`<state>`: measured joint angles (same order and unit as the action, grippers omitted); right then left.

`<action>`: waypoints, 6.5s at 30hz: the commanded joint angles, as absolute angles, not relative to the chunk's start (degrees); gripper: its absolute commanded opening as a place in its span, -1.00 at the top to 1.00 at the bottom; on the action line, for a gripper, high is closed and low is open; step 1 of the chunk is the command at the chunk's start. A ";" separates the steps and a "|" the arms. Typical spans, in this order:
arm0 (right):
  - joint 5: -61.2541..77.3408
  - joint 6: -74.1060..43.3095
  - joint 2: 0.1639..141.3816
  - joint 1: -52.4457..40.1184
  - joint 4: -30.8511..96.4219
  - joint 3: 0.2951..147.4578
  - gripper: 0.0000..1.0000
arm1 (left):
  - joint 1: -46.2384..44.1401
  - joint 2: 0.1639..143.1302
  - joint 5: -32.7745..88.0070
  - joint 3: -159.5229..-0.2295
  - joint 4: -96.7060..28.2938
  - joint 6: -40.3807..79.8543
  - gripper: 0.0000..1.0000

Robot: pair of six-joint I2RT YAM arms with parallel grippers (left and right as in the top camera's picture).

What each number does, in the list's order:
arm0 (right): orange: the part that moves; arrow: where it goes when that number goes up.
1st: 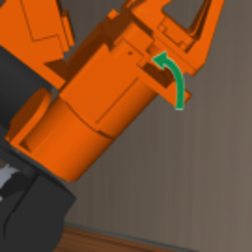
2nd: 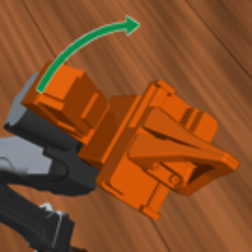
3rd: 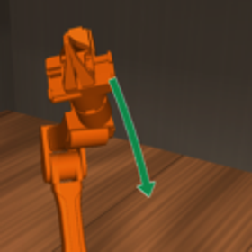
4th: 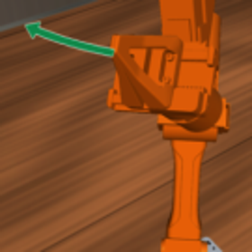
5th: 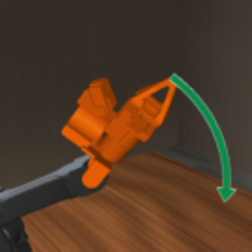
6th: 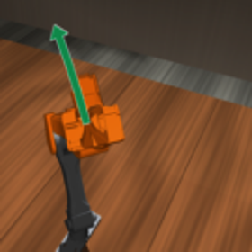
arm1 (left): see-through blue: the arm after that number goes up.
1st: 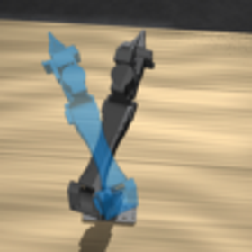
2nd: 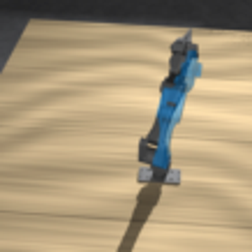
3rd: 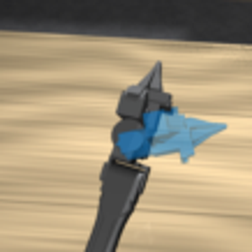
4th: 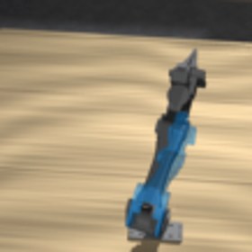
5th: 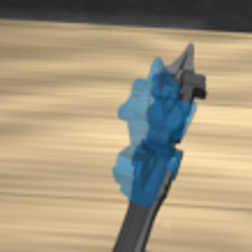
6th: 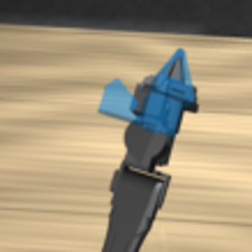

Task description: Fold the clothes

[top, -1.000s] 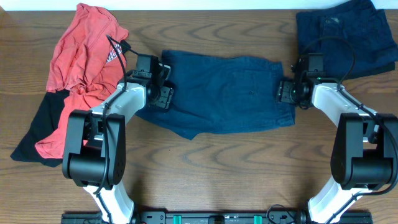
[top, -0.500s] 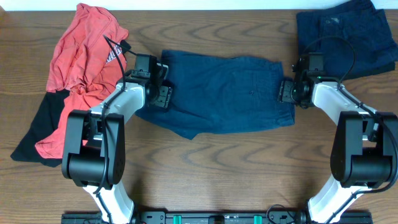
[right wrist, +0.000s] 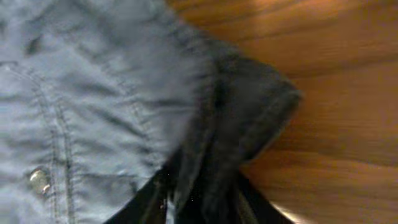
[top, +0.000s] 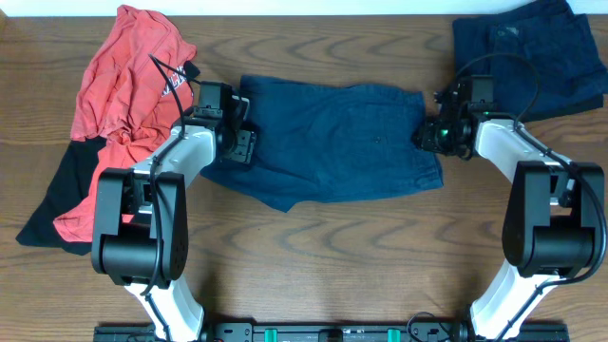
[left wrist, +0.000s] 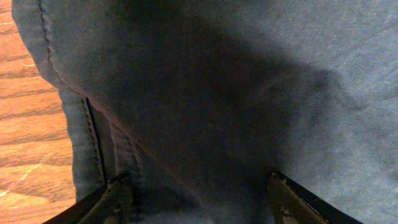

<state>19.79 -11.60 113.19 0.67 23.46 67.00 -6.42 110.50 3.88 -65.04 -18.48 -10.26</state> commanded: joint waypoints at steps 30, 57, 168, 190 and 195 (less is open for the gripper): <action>22.37 0.49 109.97 12.29 46.83 80.93 0.99 | -5.21 110.67 8.88 -64.75 -25.02 -10.17 -0.31; 19.59 -16.45 110.06 -21.41 36.14 93.65 0.98 | -5.23 110.72 14.61 -64.73 -25.41 -7.57 0.81; 13.30 -8.56 109.01 -12.84 50.28 105.65 0.98 | -4.05 120.25 43.83 -67.68 6.96 11.18 0.88; 13.30 -8.71 109.01 -14.70 49.89 105.67 0.98 | -9.39 122.19 26.76 -67.61 3.27 21.32 0.87; 13.28 -10.85 109.01 -17.12 46.68 106.00 0.98 | -9.56 125.05 26.24 -67.61 3.55 26.09 0.88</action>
